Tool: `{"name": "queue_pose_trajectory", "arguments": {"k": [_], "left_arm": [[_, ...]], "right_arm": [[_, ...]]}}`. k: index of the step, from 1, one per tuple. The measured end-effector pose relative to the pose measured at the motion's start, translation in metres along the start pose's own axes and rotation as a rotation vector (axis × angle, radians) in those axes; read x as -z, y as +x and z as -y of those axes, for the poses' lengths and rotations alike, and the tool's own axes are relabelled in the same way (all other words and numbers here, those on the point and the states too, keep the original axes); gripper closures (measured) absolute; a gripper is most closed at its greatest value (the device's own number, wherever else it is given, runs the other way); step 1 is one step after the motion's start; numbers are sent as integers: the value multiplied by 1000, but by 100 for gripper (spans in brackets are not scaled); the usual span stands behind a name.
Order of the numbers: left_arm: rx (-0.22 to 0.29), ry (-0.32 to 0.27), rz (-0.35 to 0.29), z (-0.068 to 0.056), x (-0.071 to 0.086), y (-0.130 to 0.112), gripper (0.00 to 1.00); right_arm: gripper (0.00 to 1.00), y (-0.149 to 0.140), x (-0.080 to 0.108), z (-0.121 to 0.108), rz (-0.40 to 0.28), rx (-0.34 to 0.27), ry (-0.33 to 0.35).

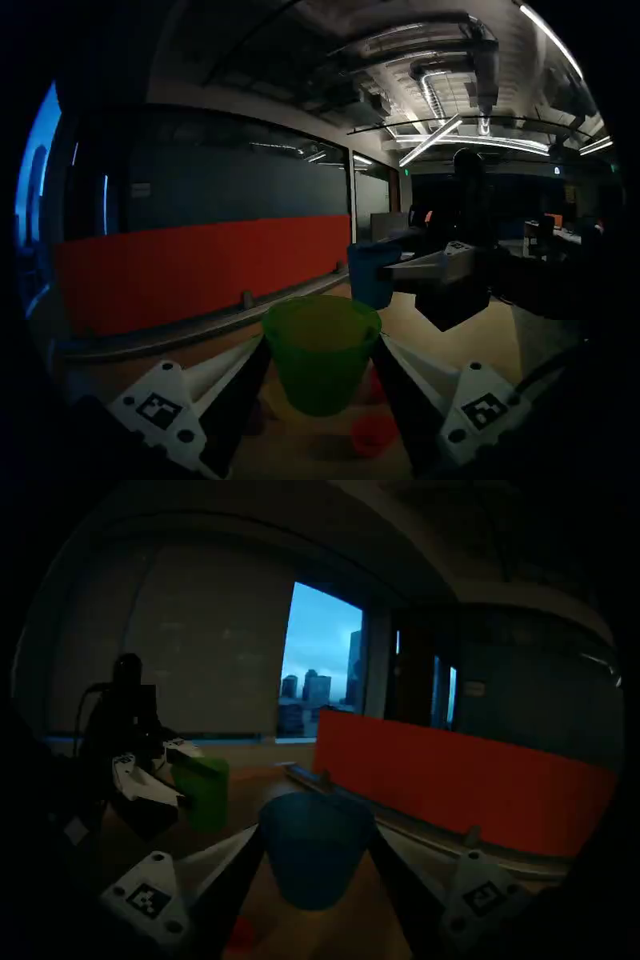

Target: Pour water

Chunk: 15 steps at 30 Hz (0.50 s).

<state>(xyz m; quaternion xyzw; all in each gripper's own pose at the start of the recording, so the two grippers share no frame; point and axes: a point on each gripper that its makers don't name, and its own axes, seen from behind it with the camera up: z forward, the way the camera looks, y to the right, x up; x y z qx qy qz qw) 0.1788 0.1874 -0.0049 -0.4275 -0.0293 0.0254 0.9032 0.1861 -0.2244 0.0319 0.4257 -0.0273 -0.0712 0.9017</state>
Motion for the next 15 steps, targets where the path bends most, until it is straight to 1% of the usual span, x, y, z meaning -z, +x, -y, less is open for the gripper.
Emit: {"name": "queue_pose_trajectory", "arguments": {"k": [5,11,15], "left_arm": [[5,-14,4,-3,-1,-4,15],[20,-24,14,-4,-1,-10,15],[21,-31,19,-5,-3,-13,15]], "right_arm": [[4,3,-1,-3,-6,5,-6],[4,6,-1,-1,-1,41,3],[5,10,-3,1,0,70,10]]}}
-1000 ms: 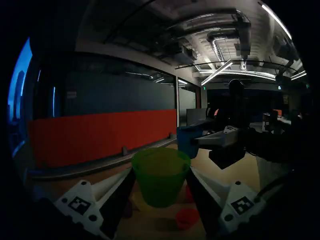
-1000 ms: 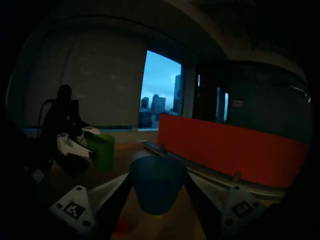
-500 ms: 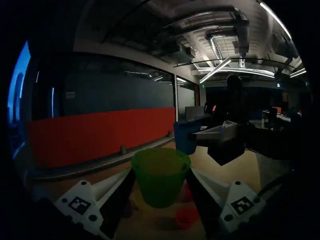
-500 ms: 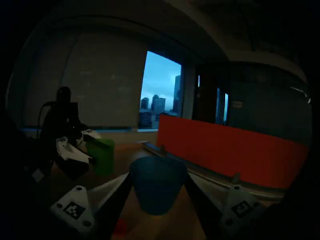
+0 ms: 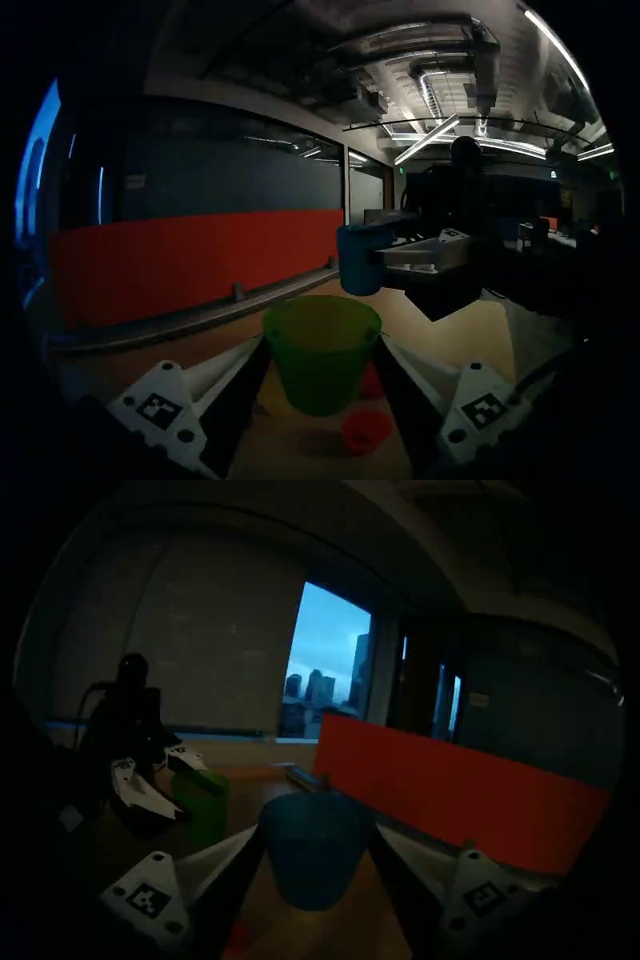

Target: Pour water

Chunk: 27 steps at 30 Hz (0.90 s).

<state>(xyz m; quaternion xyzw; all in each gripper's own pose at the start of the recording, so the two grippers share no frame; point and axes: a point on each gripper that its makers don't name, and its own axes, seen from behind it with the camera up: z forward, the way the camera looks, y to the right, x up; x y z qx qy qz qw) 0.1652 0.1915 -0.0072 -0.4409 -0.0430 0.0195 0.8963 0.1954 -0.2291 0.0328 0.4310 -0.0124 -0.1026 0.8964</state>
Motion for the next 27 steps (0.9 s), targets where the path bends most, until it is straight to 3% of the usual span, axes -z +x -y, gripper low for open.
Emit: {"name": "queue_pose_trajectory", "arguments": {"k": [27], "left_arm": [[17,-42,25,-11,-4,-18,15]], "right_arm": [[5,26,-11,7,3,202,41]]}}
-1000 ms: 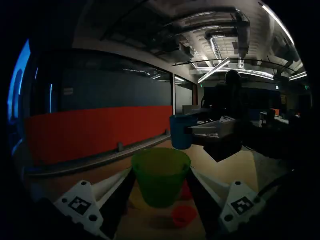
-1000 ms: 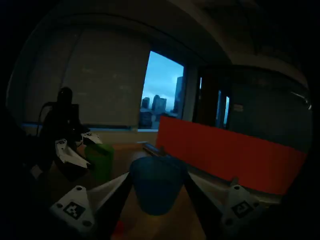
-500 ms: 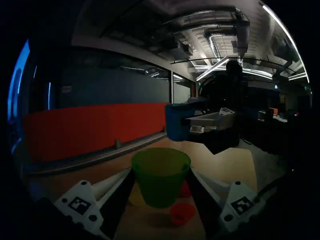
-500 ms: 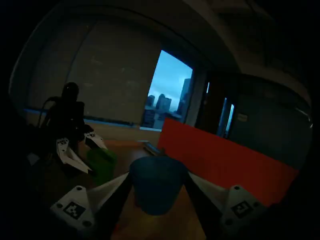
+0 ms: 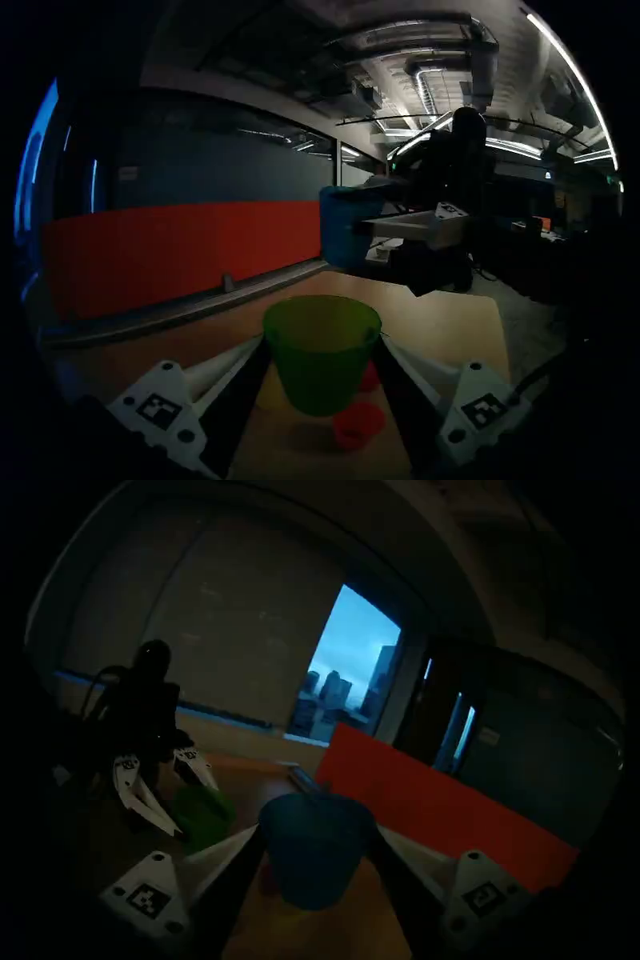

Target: Pour water

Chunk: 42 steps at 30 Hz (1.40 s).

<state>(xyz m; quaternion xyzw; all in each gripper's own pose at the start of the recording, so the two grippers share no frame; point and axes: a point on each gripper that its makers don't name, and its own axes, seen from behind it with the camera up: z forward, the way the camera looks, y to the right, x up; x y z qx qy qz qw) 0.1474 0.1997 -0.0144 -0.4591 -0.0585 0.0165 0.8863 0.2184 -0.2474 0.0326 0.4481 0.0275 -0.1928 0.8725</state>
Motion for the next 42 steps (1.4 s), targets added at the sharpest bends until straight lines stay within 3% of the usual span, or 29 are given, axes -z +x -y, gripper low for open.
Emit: {"name": "queue_pose_trajectory", "arguments": {"k": [29,42], "left_arm": [[29,-78,-19,-14,-5,-9,15],[41,-93,-26,-15,-8,-12,15]], "right_arm": [[5,26,-15,8,-41,183,43],[5,39,-21,6,-62,251,49]]}}
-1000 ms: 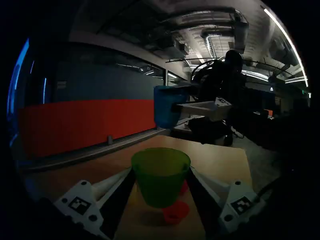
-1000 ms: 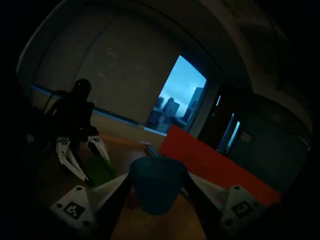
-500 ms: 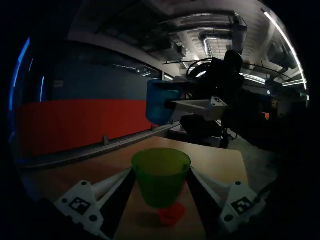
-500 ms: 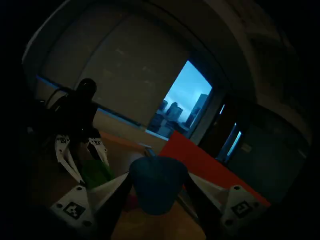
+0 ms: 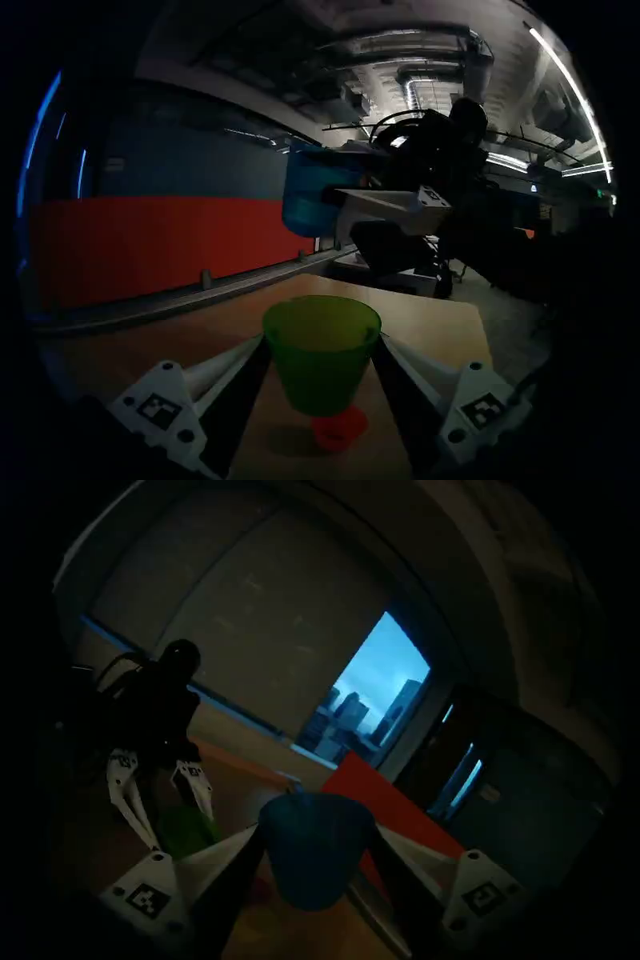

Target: Pour water

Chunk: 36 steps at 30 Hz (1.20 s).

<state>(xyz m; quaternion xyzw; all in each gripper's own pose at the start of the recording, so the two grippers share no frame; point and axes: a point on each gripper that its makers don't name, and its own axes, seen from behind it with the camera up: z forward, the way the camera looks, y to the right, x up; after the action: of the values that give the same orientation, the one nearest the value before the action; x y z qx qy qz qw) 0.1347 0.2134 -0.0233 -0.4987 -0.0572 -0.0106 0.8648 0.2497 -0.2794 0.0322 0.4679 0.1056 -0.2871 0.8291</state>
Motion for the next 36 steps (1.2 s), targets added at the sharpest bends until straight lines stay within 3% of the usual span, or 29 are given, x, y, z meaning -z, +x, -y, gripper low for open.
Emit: {"name": "queue_pose_trajectory", "arguments": {"k": [36], "left_arm": [[-11,-23,-13,-6,-8,1,15]], "right_arm": [[5,8,-20,3,17,200,23]]}}
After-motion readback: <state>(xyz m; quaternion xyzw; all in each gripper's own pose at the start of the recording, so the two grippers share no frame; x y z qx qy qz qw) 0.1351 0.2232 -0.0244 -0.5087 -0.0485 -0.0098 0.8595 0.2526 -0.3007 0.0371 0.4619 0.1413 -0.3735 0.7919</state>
